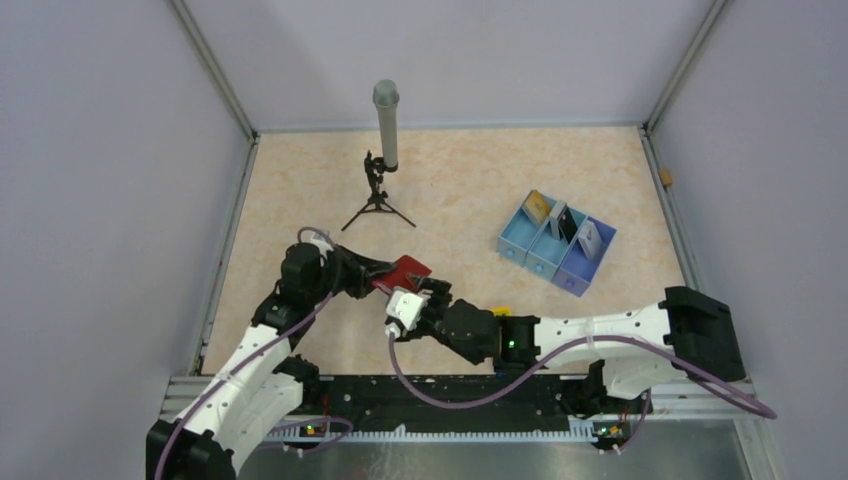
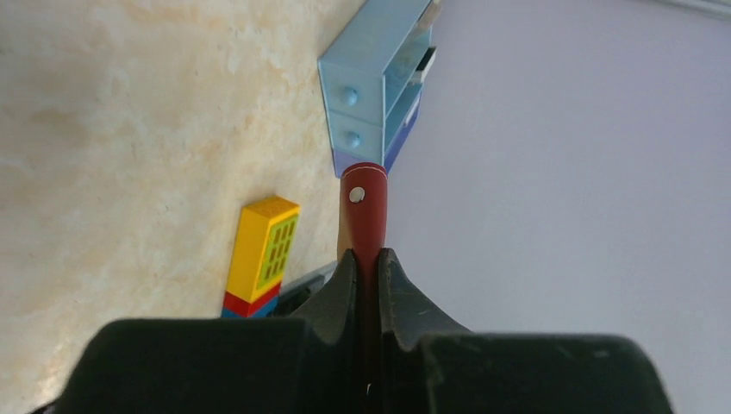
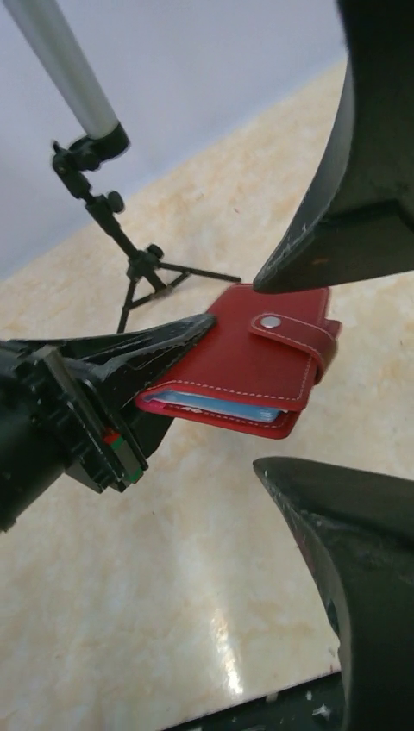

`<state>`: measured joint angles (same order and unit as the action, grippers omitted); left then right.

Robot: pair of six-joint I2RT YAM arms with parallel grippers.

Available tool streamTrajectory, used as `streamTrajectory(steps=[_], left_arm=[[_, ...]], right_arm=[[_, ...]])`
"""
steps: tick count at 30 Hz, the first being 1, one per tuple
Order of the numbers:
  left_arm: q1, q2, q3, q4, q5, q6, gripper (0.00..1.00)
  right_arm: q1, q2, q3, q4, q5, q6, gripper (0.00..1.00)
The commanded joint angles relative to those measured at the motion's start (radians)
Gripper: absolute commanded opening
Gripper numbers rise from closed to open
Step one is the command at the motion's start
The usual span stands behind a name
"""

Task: Put the credit cards into the card holder
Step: Open the card holder.

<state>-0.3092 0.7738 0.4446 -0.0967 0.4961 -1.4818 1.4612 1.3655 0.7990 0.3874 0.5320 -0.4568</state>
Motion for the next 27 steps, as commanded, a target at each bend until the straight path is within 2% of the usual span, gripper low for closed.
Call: streamTrajectory(steps=[1, 6, 9, 12, 15, 21, 27], left_arm=[[-0.002, -0.090, -0.034, 0.089, -0.224, 0.102, 0.00], [-0.002, -0.194, -0.047, 0.089, -0.375, 0.244, 0.00], [-0.002, -0.271, -0.084, 0.189, -0.381, 0.315, 0.00], [-0.002, -0.337, -0.130, 0.287, -0.357, 0.356, 0.00], [-0.003, -0.373, -0.145, 0.330, -0.329, 0.393, 0.00], [-0.003, -0.389, -0.175, 0.445, -0.224, 0.416, 0.00], [-0.004, -0.371, -0.184, 0.502, -0.171, 0.395, 0.00]], right_arm=[[-0.043, -0.062, -0.010, -0.039, 0.016, 0.241, 0.73], [-0.195, -0.170, -0.065, -0.045, -0.184, 0.535, 0.82], [-0.333, -0.198, -0.076, -0.062, -0.264, 0.783, 0.83], [-0.497, -0.177, -0.086, -0.050, -0.470, 1.031, 0.82], [-0.633, -0.121, -0.111, 0.109, -0.704, 1.247, 0.81], [-0.657, 0.029, -0.043, 0.292, -0.885, 1.393, 0.79], [-0.657, 0.087, -0.017, 0.362, -0.926, 1.406, 0.76]])
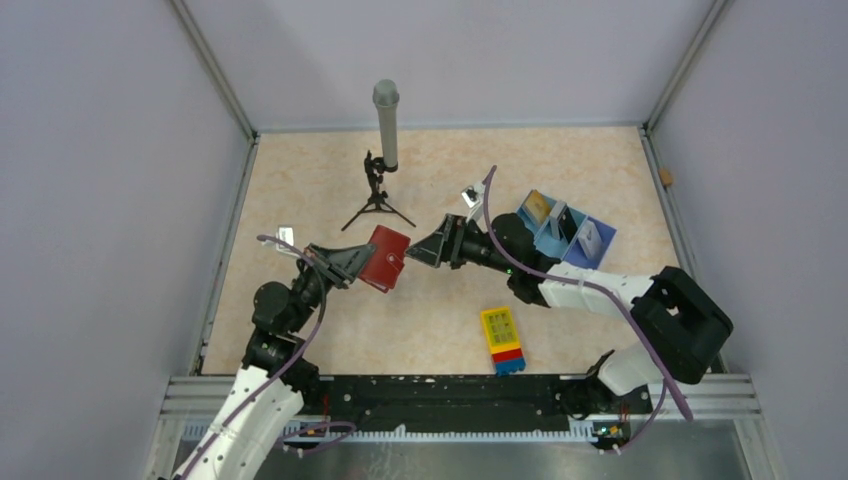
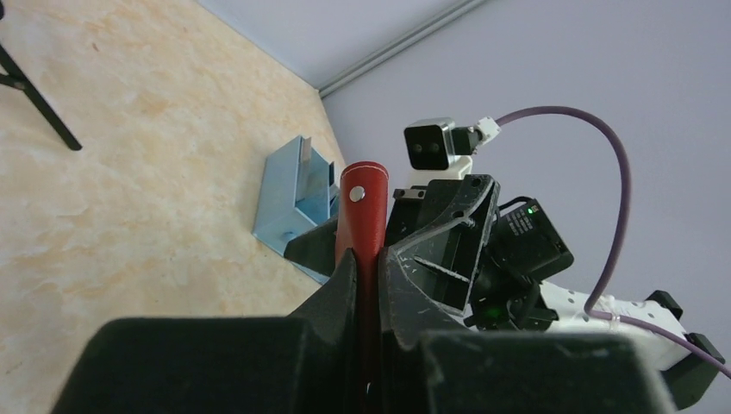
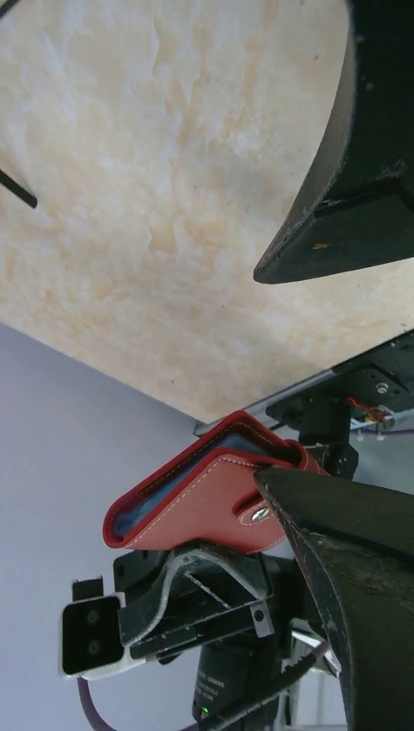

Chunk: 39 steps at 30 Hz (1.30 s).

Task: Put the credit cards into the card holder
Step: Open the card holder.

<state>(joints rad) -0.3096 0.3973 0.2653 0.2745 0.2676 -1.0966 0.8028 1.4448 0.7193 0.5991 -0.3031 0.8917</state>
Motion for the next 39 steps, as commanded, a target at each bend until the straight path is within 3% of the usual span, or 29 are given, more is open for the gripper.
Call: streamTrajectory(steps=[1, 9, 14, 16, 17, 20, 22, 27, 33, 34, 37, 39], left_arm=[[-0.003, 0.007, -0.007, 0.131, 0.060, 0.008, 0.00], [-0.003, 0.016, -0.013, 0.149, 0.079, 0.010, 0.00], [-0.003, 0.046, -0.001, 0.151, 0.119, 0.016, 0.00], [-0.003, 0.056, 0.004, 0.142, 0.131, 0.017, 0.00], [-0.003, 0.060, 0.007, 0.138, 0.138, 0.016, 0.02], [-0.003, 0.074, 0.015, 0.119, 0.168, 0.016, 0.21], [-0.003, 0.085, 0.018, 0.114, 0.203, 0.021, 0.30], [-0.003, 0.144, 0.065, 0.054, 0.352, 0.072, 0.36], [-0.003, 0.158, 0.093, 0.007, 0.399, 0.105, 0.00], [-0.003, 0.160, 0.097, 0.007, 0.406, 0.112, 0.00], [-0.003, 0.170, 0.126, -0.028, 0.410, 0.134, 0.00], [-0.003, 0.179, 0.138, -0.034, 0.398, 0.126, 0.00]], right_arm=[[0.002, 0.012, 0.064, 0.166, -0.105, 0.058, 0.76], [0.001, 0.038, 0.081, 0.217, -0.145, 0.066, 0.74], [0.002, 0.064, 0.113, 0.241, -0.175, 0.083, 0.59], [0.001, 0.063, 0.113, 0.244, -0.179, 0.081, 0.48], [0.002, 0.062, 0.110, 0.245, -0.180, 0.079, 0.38], [0.002, 0.044, 0.108, 0.220, -0.180, 0.050, 0.10], [-0.001, 0.027, 0.108, 0.183, -0.177, 0.025, 0.00], [-0.015, -0.012, 0.115, 0.118, -0.188, -0.032, 0.00], [-0.030, -0.040, 0.150, 0.006, -0.194, -0.124, 0.00], [-0.035, -0.046, 0.155, -0.015, -0.195, -0.139, 0.00], [-0.067, -0.086, 0.161, -0.097, -0.187, -0.200, 0.50], [-0.083, -0.127, 0.158, -0.166, -0.171, -0.250, 0.62]])
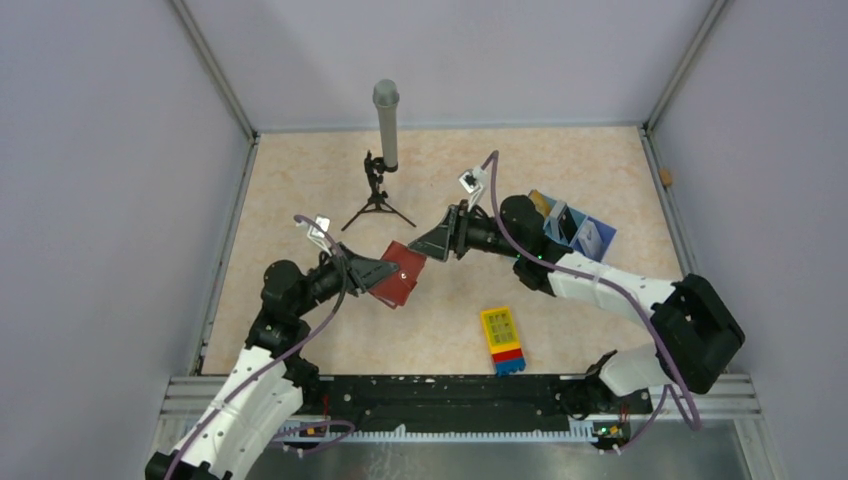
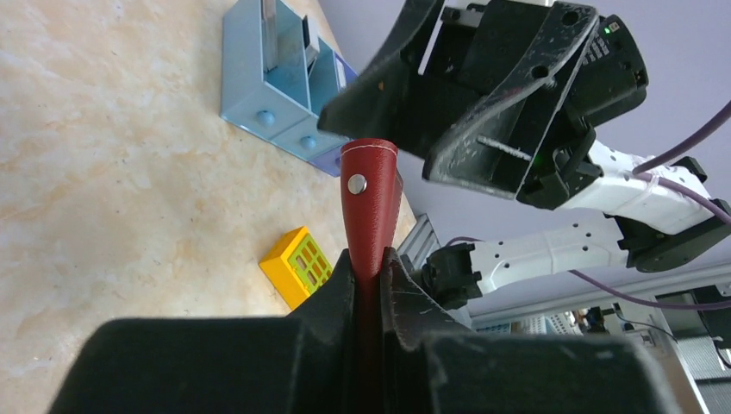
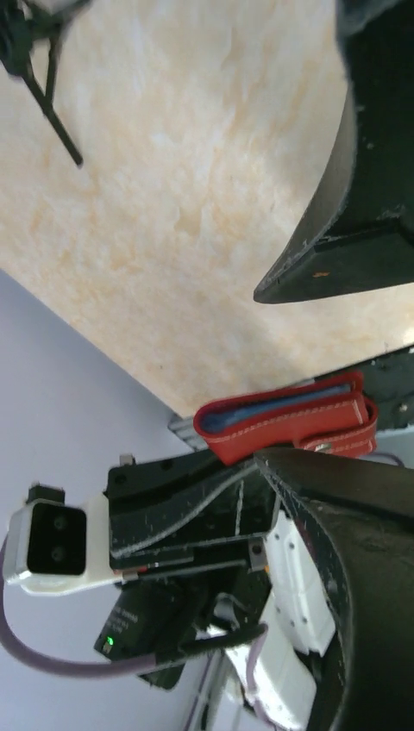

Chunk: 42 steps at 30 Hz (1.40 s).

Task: Put the credit cards into the card holder
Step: Open the card holder.

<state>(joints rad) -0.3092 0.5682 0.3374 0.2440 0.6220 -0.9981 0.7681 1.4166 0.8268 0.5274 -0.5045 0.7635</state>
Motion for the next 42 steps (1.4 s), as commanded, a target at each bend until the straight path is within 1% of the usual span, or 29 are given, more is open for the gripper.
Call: streamTrajectory(steps=[1, 2, 5, 7, 10, 13, 18, 20, 23, 25, 32, 37, 42], left_arm=[[-0.004, 0.013, 0.072, -0.002, 0.038, 0.020, 0.00], [-0.004, 0.021, 0.077, -0.001, 0.032, 0.013, 0.00], [-0.004, 0.044, 0.093, -0.015, 0.005, -0.007, 0.00], [-0.004, 0.062, 0.111, -0.056, -0.008, -0.008, 0.00], [-0.003, 0.087, 0.120, -0.055, 0.008, -0.014, 0.00], [-0.004, 0.106, 0.115, -0.037, 0.024, -0.022, 0.00], [-0.004, 0.116, 0.105, -0.005, 0.055, -0.032, 0.00], [-0.004, 0.116, 0.102, 0.002, 0.065, -0.034, 0.00], [-0.004, 0.110, 0.093, 0.025, 0.084, -0.046, 0.00], [-0.004, 0.109, 0.086, 0.057, 0.101, -0.057, 0.00], [-0.004, 0.112, 0.071, 0.132, 0.124, -0.095, 0.00], [-0.003, 0.112, 0.065, 0.143, 0.107, -0.096, 0.00], [-0.004, 0.089, 0.065, 0.133, 0.074, -0.085, 0.00]], right_arm=[[-0.051, -0.120, 0.051, -0.133, 0.042, -0.154, 0.64], [-0.051, -0.150, 0.052, -0.163, 0.045, -0.192, 0.65], [-0.052, -0.206, 0.049, -0.231, 0.019, -0.273, 0.58], [-0.051, -0.233, 0.045, -0.256, -0.012, -0.304, 0.53], [-0.051, -0.240, 0.039, -0.249, -0.108, -0.311, 0.54], [-0.049, -0.221, 0.025, -0.182, -0.180, -0.268, 0.54], [-0.030, -0.167, 0.024, -0.106, -0.214, -0.234, 0.53], [-0.021, -0.141, 0.026, -0.079, -0.223, -0.219, 0.52], [-0.013, -0.094, 0.033, -0.050, -0.235, -0.202, 0.46], [-0.009, -0.069, 0.038, -0.046, -0.245, -0.201, 0.44], [0.021, -0.002, 0.057, -0.056, -0.293, -0.210, 0.43], [0.060, 0.034, 0.085, -0.074, -0.336, -0.215, 0.41], [0.076, 0.033, 0.081, -0.104, -0.315, -0.220, 0.40]])
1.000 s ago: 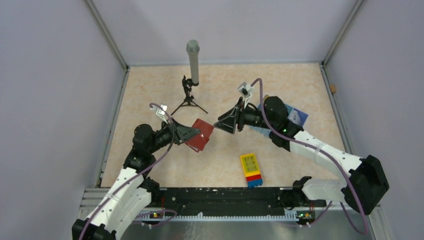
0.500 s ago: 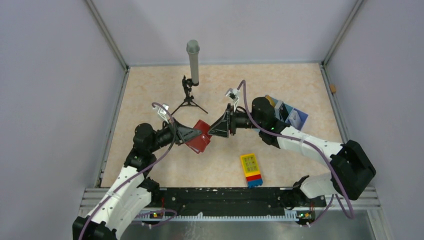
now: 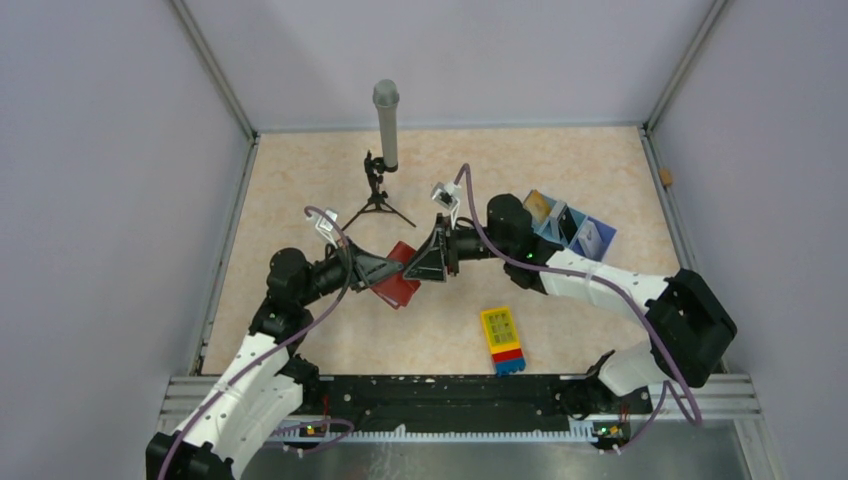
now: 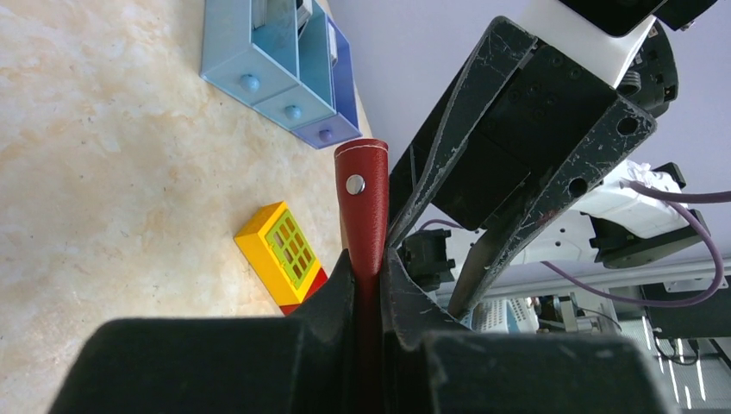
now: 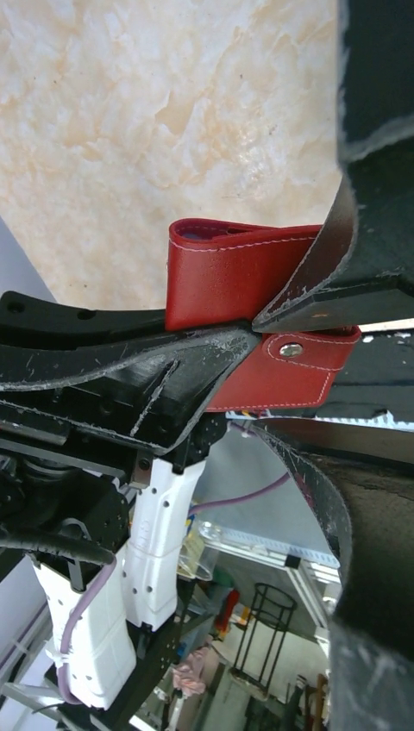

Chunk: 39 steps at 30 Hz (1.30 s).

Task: Put the credit cards into the card holder
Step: Open the card holder.

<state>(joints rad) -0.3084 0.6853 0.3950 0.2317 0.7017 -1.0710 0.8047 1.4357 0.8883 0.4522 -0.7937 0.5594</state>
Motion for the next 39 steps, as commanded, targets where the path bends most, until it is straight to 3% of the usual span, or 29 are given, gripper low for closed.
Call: streamTrajectory(steps=[1, 9, 25, 31, 39], left_arm=[[-0.005, -0.033, 0.006, 0.142, -0.010, -0.011, 0.00], [-0.003, -0.054, 0.009, 0.133, -0.002, -0.005, 0.00], [-0.003, -0.093, 0.015, 0.107, -0.005, 0.010, 0.00], [-0.004, -0.091, 0.008, 0.135, -0.008, 0.013, 0.00], [-0.003, -0.077, -0.022, 0.171, -0.016, 0.006, 0.00]], right_arm=[[0.039, 0.005, 0.014, -0.042, -0.011, -0.020, 0.41], [0.031, -0.054, 0.002, -0.195, 0.099, -0.107, 0.49], [0.024, -0.044, -0.006, -0.175, -0.004, -0.091, 0.50], [0.037, -0.019, -0.021, -0.073, -0.064, -0.027, 0.42], [0.052, 0.011, -0.051, 0.042, -0.086, 0.014, 0.24]])
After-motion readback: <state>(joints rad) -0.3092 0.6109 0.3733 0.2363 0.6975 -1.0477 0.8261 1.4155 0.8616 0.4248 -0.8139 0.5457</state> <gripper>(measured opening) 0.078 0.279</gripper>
